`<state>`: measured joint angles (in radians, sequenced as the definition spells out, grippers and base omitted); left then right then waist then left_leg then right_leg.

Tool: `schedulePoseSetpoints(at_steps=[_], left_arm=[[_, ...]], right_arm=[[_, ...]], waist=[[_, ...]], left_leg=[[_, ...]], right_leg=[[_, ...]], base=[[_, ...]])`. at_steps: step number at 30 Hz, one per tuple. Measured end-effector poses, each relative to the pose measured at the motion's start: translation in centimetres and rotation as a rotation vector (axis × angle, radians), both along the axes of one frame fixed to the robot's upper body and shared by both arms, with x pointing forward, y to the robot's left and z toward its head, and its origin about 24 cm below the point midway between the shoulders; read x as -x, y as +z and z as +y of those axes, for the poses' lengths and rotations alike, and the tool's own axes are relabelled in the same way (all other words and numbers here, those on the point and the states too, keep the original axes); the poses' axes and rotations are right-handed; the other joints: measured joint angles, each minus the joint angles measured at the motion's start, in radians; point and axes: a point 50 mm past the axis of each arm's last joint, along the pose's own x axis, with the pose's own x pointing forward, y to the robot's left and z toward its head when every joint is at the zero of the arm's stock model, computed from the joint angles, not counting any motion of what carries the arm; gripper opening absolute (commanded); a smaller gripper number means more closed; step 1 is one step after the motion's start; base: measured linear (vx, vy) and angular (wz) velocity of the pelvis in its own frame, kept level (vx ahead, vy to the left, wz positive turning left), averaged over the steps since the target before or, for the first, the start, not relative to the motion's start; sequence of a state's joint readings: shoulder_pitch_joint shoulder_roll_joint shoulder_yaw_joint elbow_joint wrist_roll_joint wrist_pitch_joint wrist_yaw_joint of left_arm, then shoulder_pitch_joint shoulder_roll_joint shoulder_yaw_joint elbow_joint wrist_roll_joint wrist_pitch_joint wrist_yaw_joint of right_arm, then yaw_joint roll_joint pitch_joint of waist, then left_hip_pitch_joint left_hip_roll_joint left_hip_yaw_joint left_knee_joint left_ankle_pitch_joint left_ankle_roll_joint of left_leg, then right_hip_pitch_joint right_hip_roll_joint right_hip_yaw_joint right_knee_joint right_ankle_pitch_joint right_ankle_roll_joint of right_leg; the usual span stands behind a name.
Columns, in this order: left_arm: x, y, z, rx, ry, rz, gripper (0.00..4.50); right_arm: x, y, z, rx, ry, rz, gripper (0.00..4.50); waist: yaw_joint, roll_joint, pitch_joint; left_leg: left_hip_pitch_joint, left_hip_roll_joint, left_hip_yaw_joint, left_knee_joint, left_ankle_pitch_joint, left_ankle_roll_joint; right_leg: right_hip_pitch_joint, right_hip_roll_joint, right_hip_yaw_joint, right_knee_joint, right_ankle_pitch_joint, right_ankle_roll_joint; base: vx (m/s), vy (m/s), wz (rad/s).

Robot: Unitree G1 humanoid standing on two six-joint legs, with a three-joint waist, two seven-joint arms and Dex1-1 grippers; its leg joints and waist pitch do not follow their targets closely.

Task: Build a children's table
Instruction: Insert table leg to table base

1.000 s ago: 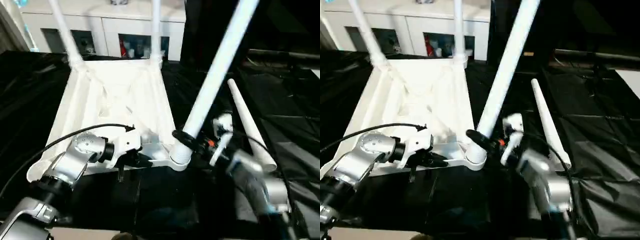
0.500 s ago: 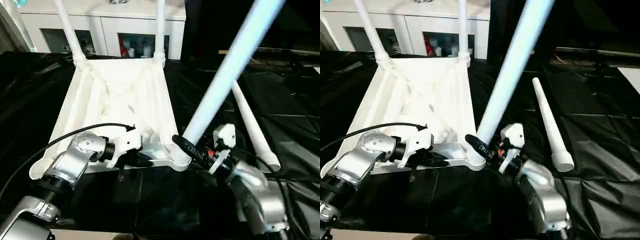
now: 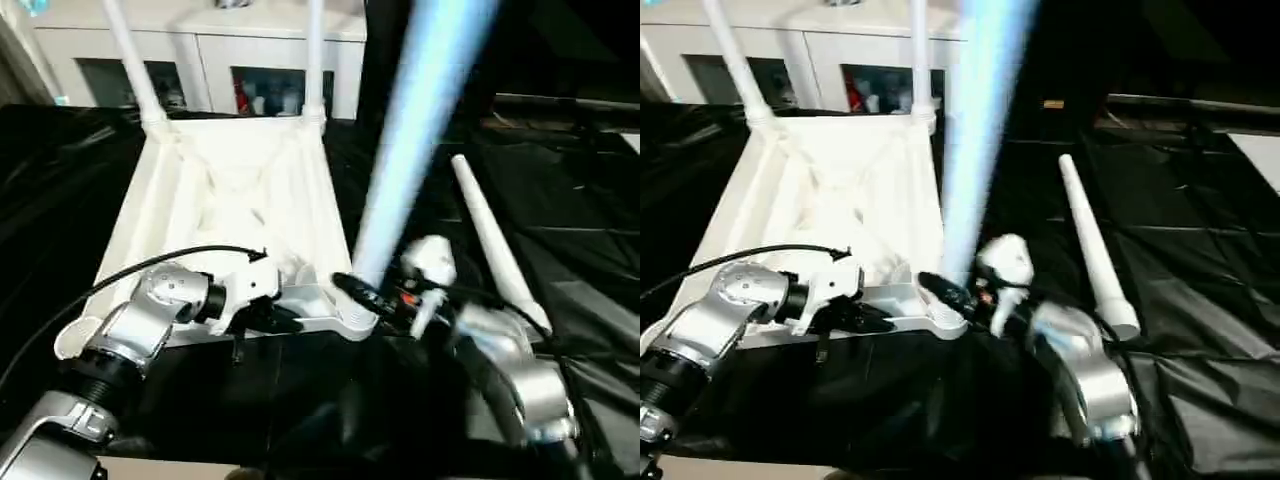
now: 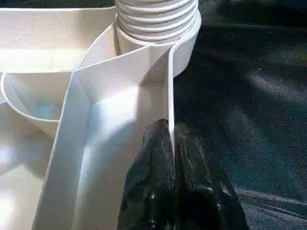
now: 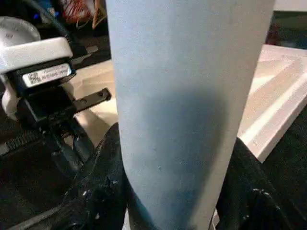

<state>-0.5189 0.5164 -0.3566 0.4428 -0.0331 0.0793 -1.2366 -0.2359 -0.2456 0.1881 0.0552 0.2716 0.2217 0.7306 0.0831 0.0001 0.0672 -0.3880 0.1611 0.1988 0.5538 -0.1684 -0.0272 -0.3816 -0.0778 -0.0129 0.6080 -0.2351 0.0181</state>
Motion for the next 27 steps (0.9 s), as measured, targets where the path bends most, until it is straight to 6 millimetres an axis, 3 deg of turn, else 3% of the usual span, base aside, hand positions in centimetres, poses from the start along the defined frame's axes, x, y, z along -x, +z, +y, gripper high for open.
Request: schedulePoseSetpoints(at_steps=[10, 18, 27], left_arm=[[0.0, 0.0, 0.1, -0.004, 0.001, 0.004, 0.00], [0.0, -0.1, 0.1, -0.006, 0.004, 0.010, 0.00], [0.0, -0.2, 0.3, -0.017, 0.007, 0.015, 0.00]], right_arm=[[0.1, -0.2, -0.2, 0.008, 0.018, 0.007, 1.85], [0.1, -1.0, -0.7, -0.121, -0.051, 0.072, 1.85], [0.0, -1.0, -0.9, -0.057, -0.003, 0.064, 1.85]], waist=[[-0.001, -0.004, -0.003], [-0.001, -0.002, -0.004], [-0.003, -0.001, -0.009]], left_leg=[[0.001, 0.000, 0.000, 0.000, 0.000, 0.000], [0.002, 0.000, 0.000, 0.000, 0.000, 0.000], [0.004, 0.000, 0.000, 0.000, 0.000, 0.000]], right_leg=[[0.000, 0.000, 0.000, -0.004, 0.000, 0.000], [0.001, 0.000, 0.000, -0.004, 0.000, 0.000], [0.001, 0.000, 0.000, -0.004, 0.000, 0.000]], base=[[0.000, 0.000, 0.00], [0.000, 0.000, 0.00], [0.000, 0.000, 0.00]])
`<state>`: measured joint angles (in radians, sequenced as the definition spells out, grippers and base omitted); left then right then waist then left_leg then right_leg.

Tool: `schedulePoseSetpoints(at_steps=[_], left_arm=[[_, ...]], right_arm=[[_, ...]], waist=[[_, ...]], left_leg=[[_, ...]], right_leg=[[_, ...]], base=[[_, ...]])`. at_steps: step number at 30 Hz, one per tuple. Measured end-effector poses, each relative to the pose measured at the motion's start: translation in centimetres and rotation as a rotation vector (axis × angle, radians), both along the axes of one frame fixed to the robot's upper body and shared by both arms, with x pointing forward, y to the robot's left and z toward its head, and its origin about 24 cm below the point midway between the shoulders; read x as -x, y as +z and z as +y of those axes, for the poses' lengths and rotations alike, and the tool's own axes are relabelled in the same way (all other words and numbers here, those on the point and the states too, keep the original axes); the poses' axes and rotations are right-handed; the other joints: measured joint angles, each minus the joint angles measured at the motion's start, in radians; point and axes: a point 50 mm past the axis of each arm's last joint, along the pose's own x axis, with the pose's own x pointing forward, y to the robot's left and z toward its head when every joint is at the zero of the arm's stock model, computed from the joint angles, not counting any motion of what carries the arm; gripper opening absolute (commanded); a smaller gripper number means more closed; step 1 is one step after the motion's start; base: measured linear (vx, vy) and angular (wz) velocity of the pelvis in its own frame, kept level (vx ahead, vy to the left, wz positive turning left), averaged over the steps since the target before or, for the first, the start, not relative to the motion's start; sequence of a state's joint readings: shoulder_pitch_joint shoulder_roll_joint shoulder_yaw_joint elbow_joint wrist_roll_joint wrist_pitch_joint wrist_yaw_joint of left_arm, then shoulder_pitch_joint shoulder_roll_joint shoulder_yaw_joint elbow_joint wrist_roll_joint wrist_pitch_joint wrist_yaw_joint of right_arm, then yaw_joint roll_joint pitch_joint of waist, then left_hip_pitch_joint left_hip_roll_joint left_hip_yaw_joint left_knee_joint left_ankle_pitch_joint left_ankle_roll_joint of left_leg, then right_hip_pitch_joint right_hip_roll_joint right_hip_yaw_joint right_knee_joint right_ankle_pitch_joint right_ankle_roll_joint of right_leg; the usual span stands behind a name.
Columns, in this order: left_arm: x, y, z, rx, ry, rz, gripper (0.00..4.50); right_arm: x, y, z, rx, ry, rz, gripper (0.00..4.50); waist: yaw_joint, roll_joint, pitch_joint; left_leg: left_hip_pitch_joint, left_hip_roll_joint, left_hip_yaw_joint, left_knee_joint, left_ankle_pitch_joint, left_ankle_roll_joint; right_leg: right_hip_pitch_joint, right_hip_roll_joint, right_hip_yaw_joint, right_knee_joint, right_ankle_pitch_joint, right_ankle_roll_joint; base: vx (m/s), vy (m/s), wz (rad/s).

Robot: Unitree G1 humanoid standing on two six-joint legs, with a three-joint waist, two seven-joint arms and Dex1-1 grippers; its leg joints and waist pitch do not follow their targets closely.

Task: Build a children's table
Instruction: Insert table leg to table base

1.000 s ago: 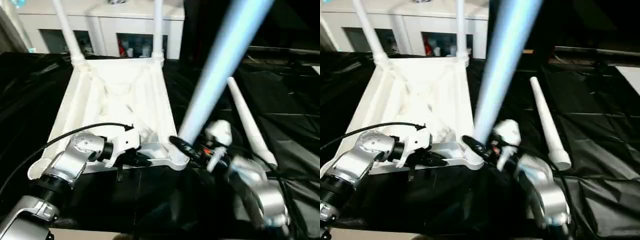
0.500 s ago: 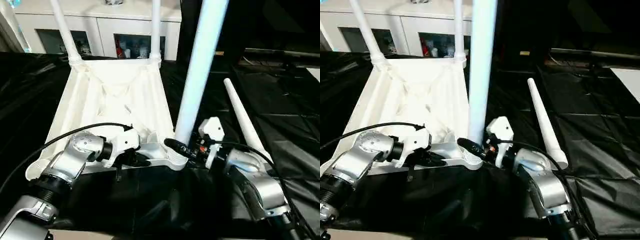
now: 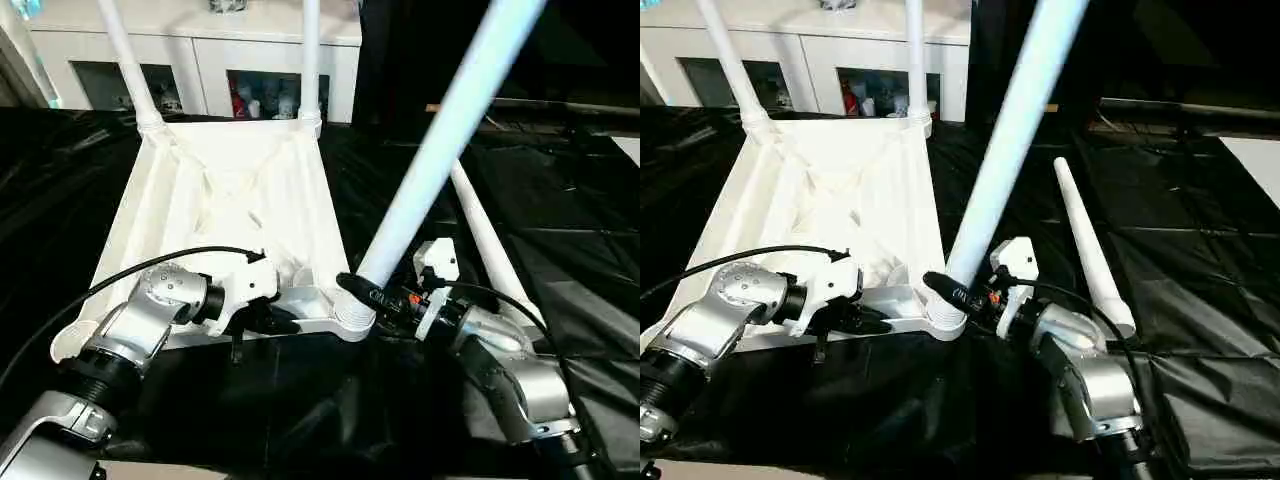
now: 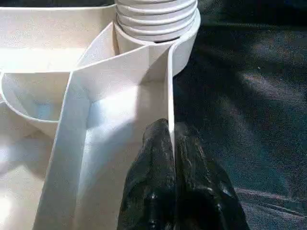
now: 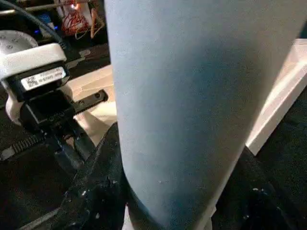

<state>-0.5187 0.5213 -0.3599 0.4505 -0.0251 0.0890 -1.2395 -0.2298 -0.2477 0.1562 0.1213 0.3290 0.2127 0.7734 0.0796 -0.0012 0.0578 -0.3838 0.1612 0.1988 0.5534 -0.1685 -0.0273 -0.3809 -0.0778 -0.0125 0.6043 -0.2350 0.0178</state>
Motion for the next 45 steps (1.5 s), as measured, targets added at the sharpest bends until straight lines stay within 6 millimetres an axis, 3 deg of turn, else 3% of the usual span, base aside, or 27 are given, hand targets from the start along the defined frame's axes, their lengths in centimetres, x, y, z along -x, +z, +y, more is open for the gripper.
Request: schedulePoseSetpoints(at_steps=[10, 22, 45], left_arm=[[0.0, -0.1, 0.6, -0.025, 0.017, 0.011, 0.00], [-0.2, -0.1, 1.0, -0.037, 0.046, 0.002, 0.00], [-0.3, -0.3, 1.2, -0.051, 0.060, 0.007, 0.00]], right_arm=[[-0.9, 0.3, 0.8, 0.071, 0.069, -0.020, 1.85], [-2.2, 0.4, 2.3, 0.119, 0.096, -0.024, 1.84], [-2.6, 0.0, 2.5, 0.113, 0.097, 0.007, 1.84]], waist=[[-0.022, 0.003, -0.003], [-0.035, 0.003, 0.001], [-0.022, -0.002, -0.003]], left_leg=[[0.002, 0.000, -0.001, -0.001, 0.000, 0.000], [0.005, -0.002, -0.005, -0.004, 0.000, 0.000], [0.018, -0.002, -0.005, -0.004, 0.000, 0.000]], right_leg=[[0.000, 0.000, 0.000, -0.005, 0.000, 0.000], [-0.001, 0.000, -0.001, -0.034, -0.001, 0.001], [0.001, 0.000, -0.001, -0.036, -0.001, 0.001]], base=[[0.000, 0.000, 0.00], [0.000, 0.000, 0.00], [0.000, 0.000, 0.00]])
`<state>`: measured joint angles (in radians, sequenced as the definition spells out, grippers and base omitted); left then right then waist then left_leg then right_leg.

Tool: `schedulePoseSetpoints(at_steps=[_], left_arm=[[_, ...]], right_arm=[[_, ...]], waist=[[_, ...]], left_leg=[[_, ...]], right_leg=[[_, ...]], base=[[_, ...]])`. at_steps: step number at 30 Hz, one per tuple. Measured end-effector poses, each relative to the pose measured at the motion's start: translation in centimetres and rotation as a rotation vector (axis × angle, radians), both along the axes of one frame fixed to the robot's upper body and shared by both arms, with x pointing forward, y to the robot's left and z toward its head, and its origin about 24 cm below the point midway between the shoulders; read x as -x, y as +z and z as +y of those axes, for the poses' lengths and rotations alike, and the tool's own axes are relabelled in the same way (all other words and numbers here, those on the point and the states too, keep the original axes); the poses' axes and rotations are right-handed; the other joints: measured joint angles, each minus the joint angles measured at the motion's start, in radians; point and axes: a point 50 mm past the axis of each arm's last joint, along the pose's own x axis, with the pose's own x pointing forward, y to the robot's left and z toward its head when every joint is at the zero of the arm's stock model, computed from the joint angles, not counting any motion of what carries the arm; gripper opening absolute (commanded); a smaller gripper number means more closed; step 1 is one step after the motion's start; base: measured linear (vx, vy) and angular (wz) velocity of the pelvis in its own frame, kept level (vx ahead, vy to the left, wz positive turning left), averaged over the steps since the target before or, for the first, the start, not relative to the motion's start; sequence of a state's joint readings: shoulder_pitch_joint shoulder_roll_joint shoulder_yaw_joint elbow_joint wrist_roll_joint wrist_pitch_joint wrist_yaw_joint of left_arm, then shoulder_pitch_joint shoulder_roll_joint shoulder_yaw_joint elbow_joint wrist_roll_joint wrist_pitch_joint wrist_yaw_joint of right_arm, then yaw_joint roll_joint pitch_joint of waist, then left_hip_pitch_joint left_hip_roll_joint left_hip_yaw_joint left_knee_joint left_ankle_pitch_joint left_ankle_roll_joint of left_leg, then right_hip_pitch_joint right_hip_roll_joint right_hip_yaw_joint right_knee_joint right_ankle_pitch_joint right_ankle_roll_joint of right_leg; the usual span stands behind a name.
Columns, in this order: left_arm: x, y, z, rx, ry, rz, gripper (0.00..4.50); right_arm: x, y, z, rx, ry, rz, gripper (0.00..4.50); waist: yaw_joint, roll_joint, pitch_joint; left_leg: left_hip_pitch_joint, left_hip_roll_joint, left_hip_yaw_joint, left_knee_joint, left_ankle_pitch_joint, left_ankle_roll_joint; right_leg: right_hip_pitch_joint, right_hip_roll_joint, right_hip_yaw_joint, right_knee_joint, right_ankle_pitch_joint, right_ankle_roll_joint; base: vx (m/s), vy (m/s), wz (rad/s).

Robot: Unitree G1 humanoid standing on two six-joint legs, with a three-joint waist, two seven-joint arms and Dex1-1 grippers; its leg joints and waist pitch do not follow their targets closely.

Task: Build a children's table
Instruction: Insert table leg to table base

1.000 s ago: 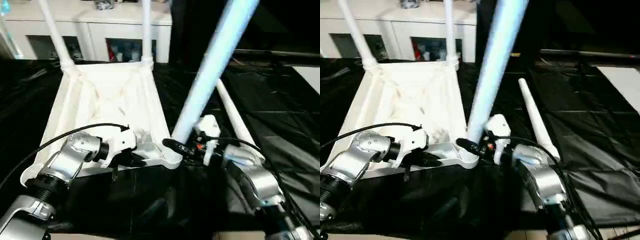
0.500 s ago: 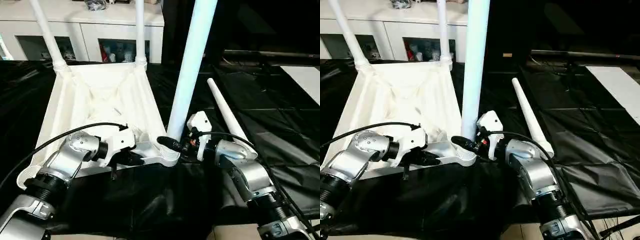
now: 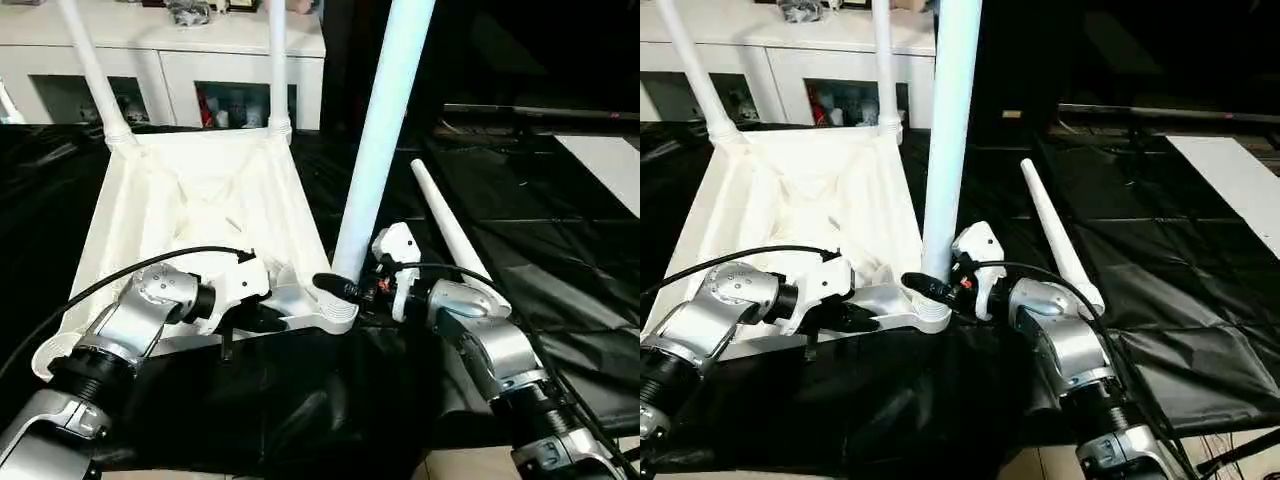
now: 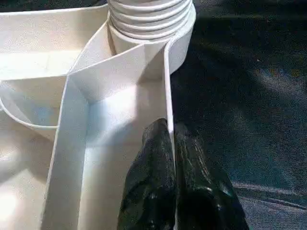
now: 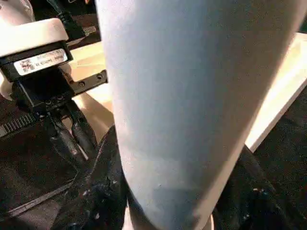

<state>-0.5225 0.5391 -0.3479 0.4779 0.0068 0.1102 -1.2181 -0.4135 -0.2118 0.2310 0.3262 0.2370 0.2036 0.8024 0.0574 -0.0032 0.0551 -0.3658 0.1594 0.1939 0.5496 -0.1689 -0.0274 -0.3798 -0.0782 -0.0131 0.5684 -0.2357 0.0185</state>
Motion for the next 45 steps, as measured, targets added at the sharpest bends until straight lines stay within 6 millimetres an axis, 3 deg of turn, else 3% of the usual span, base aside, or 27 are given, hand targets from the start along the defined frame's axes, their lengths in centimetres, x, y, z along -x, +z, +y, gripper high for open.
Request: schedulePoseSetpoints(at_steps=[7, 10, 22, 24, 26, 30, 33, 38, 45], left_arm=[[0.0, 0.1, 0.1, 0.003, 0.005, -0.002, 0.00], [-0.1, 0.3, 0.1, 0.007, 0.000, -0.007, 0.00], [0.0, 1.1, -0.5, 0.007, -0.035, -0.030, 0.00], [0.0, 1.3, -0.4, 0.009, -0.036, -0.037, 0.00], [0.1, 1.5, -0.4, 0.010, -0.046, -0.038, 0.00], [0.1, 1.8, -0.3, 0.010, -0.051, -0.043, 0.00], [0.2, 1.9, -0.3, 0.010, -0.047, -0.043, 0.00], [0.2, 2.1, -0.2, 0.005, -0.039, -0.048, 0.00], [0.4, 2.1, -0.2, 0.000, -0.038, -0.047, 0.00]], right_arm=[[-0.4, -0.1, -0.8, -0.125, -0.064, 0.074, 1.84], [-0.6, 0.6, -1.3, -0.113, -0.045, 0.064, 1.84], [-0.8, 2.1, -2.1, -0.120, -0.006, 0.068, 1.84], [-1.1, 3.1, -2.2, -0.148, -0.009, 0.045, 1.84], [-1.9, 5.4, -2.7, -0.158, -0.030, -0.038, 1.84], [-2.2, 8.5, -2.6, -0.199, -0.013, -0.144, 1.84], [-2.0, 8.1, -2.4, -0.155, 0.025, -0.111, 1.84], [-1.3, 6.0, -3.1, 0.060, 0.130, 0.035, 1.84], [-1.4, 5.9, -2.9, 0.089, 0.143, 0.064, 1.84]], waist=[[0.000, 0.002, 0.003], [0.001, 0.010, 0.008], [0.016, 0.006, 0.012], [0.017, 0.004, 0.013], [0.022, 0.004, 0.013], [0.032, 0.003, 0.013], [0.032, 0.002, 0.014], [0.029, -0.006, 0.019], [0.027, -0.007, 0.020]], left_leg=[[-0.001, 0.000, 0.000, 0.000, 0.000, 0.000], [-0.003, 0.000, 0.001, 0.000, 0.000, 0.000], [-0.008, 0.001, 0.008, -0.001, 0.000, 0.000], [-0.014, 0.001, 0.010, 0.003, 0.001, -0.001], [-0.022, 0.005, 0.010, 0.004, 0.003, -0.003], [-0.024, 0.013, 0.010, 0.006, 0.007, -0.007], [-0.025, 0.013, 0.010, 0.006, 0.006, -0.007], [-0.025, 0.013, 0.010, 0.008, 0.007, -0.008], [-0.024, 0.013, 0.011, 0.008, 0.007, -0.008]], right_leg=[[-0.002, 0.000, 0.000, -0.003, 0.000, 0.000], [-0.003, 0.000, 0.000, -0.005, 0.000, 0.000], [-0.003, -0.001, 0.002, -0.002, 0.035, -0.025], [-0.009, -0.003, 0.002, 0.009, 0.045, -0.027], [-0.017, -0.002, -0.001, 0.012, 0.046, -0.015], [-0.022, 0.004, -0.003, 0.020, 0.040, -0.010], [-0.024, 0.004, -0.003, 0.025, 0.035, -0.010], [-0.023, 0.003, -0.003, 0.026, 0.035, -0.011], [-0.023, 0.003, -0.002, 0.027, 0.035, -0.011]], base=[[0.000, 0.000, 0.00], [0.000, 0.000, 0.00], [0.006, -0.002, 0.00], [0.066, -0.030, 0.01], [0.000, 0.000, 0.00], [0.013, -0.010, -0.01], [0.000, 0.000, 0.00], [0.000, 0.000, 0.00], [0.000, 0.000, 0.00]])
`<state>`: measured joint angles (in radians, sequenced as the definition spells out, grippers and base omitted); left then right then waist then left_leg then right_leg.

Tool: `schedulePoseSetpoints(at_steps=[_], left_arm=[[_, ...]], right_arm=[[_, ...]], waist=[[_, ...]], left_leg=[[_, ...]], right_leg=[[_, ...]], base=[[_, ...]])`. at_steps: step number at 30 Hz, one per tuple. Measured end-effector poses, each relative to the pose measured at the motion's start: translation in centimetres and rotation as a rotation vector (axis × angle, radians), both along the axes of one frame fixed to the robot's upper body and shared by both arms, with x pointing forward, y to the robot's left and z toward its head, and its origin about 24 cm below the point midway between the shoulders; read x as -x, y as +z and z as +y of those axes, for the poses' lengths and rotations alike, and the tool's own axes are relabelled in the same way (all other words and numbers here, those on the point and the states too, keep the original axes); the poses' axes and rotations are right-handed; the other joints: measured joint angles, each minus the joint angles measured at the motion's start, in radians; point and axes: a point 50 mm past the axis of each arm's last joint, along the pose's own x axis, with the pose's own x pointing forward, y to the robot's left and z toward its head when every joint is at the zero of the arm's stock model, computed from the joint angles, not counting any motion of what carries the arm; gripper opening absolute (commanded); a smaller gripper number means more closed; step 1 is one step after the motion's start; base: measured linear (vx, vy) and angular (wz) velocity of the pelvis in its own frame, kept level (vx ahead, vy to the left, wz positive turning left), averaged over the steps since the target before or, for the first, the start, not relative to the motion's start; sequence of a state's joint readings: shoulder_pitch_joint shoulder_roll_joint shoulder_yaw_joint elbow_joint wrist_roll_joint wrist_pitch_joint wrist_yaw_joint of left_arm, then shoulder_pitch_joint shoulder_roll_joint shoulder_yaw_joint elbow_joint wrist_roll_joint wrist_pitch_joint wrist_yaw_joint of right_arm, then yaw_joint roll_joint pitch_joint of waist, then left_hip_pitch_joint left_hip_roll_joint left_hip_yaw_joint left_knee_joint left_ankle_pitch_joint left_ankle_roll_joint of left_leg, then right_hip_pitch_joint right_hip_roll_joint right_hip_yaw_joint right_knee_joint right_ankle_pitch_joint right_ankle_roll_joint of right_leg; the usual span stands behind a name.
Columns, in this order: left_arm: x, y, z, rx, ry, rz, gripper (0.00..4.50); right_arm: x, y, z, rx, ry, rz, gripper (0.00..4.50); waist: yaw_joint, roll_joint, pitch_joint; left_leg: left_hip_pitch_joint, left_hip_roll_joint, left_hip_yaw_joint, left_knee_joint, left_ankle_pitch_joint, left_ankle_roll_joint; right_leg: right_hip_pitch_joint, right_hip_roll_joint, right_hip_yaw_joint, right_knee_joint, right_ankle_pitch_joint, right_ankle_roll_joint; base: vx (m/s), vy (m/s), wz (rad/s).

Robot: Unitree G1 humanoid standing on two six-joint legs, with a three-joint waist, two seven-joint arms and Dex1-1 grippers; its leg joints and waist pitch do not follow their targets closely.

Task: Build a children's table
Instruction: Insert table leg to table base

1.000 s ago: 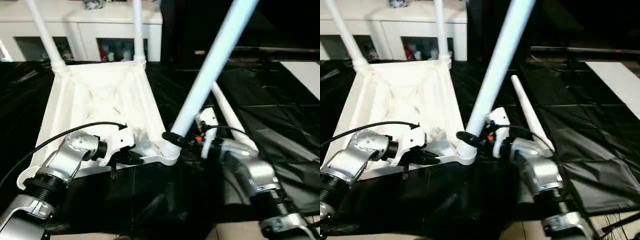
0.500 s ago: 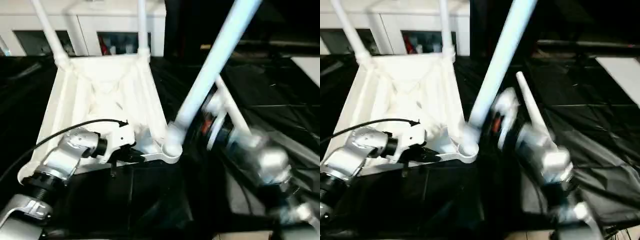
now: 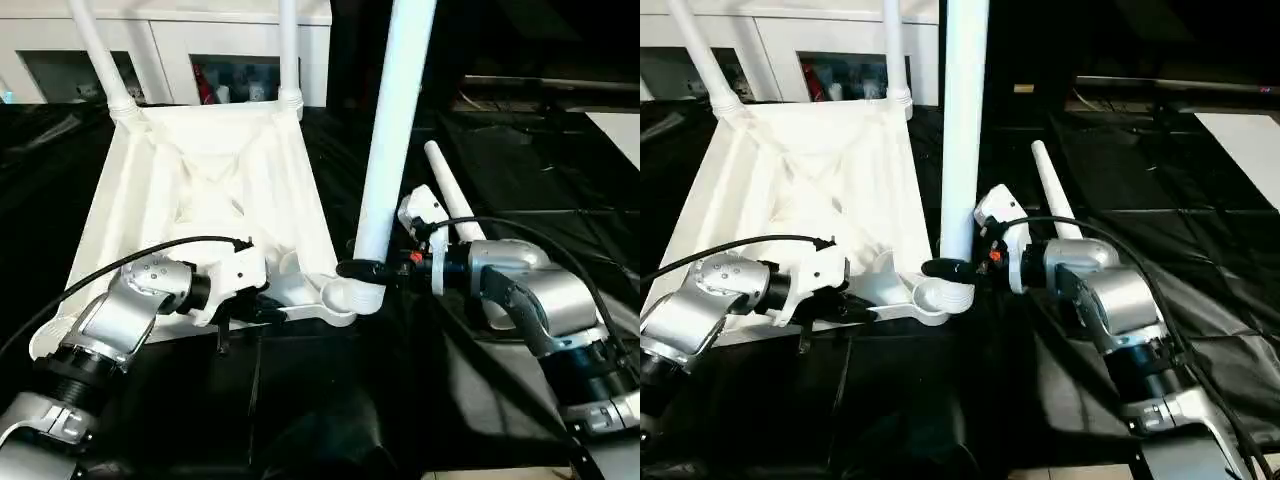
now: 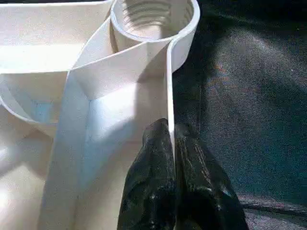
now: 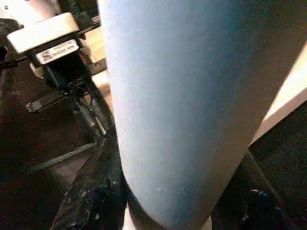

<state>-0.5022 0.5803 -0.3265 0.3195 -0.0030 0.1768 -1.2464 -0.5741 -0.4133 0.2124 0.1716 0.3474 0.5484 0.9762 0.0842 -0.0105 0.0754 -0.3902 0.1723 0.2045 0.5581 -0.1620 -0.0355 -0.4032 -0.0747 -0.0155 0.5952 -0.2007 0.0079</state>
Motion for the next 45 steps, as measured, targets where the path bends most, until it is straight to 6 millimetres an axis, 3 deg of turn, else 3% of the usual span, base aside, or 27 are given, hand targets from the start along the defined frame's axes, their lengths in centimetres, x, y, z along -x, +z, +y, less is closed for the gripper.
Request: schedulePoseSetpoints(at_steps=[11, 25, 45], left_arm=[[0.0, 0.0, -0.1, -0.002, 0.001, 0.004, 0.00], [0.0, 0.0, 0.1, -0.011, 0.011, 0.002, 0.00], [-0.1, -0.1, 0.3, -0.017, 0.019, 0.004, 0.00]], right_arm=[[-0.2, -0.8, 2.2, -0.045, 0.007, 0.047, 1.84], [-0.8, -1.4, 2.4, -0.052, -0.011, 0.048, 1.84], [0.5, -4.6, 1.4, -0.313, -0.176, 0.038, 1.84]], waist=[[0.001, -0.001, 0.000], [-0.005, -0.001, 0.000], [-0.014, 0.000, -0.001]], left_leg=[[-0.001, 0.000, 0.000, 0.002, 0.000, 0.000], [0.001, 0.000, 0.000, 0.006, 0.000, 0.000], [0.005, 0.000, 0.000, 0.006, 0.000, 0.000]], right_leg=[[0.000, 0.000, 0.000, 0.001, 0.000, 0.000], [0.000, 0.000, 0.001, 0.006, 0.000, 0.000], [0.005, -0.001, 0.000, 0.006, 0.000, 0.000]], base=[[0.000, 0.000, 0.00], [0.000, 0.000, 0.00], [0.000, 0.000, 0.00]])
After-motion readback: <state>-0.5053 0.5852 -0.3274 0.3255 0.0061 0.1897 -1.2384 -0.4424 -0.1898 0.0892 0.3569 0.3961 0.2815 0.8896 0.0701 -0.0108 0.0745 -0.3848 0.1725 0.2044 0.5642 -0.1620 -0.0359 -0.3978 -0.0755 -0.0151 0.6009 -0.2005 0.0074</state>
